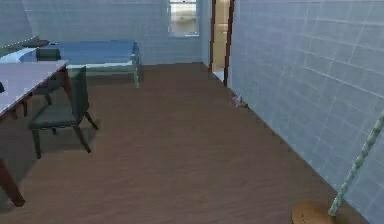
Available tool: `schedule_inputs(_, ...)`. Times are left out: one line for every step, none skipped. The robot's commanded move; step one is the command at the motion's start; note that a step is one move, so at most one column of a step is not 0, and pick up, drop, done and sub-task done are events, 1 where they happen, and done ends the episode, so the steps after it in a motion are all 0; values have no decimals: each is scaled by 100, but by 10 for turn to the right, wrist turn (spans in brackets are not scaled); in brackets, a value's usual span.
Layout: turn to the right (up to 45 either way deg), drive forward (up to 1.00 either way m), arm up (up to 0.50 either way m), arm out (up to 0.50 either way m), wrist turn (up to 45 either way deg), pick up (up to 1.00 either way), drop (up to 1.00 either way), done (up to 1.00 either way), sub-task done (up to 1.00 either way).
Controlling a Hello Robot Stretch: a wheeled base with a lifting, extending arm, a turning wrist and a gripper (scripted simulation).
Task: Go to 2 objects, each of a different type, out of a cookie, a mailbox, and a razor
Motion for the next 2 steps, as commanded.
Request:
schedule_inputs(-450,0,0,0,0,0,0,0,0)
schedule_inputs(-150,0,0,0,0,0,0,0,0)
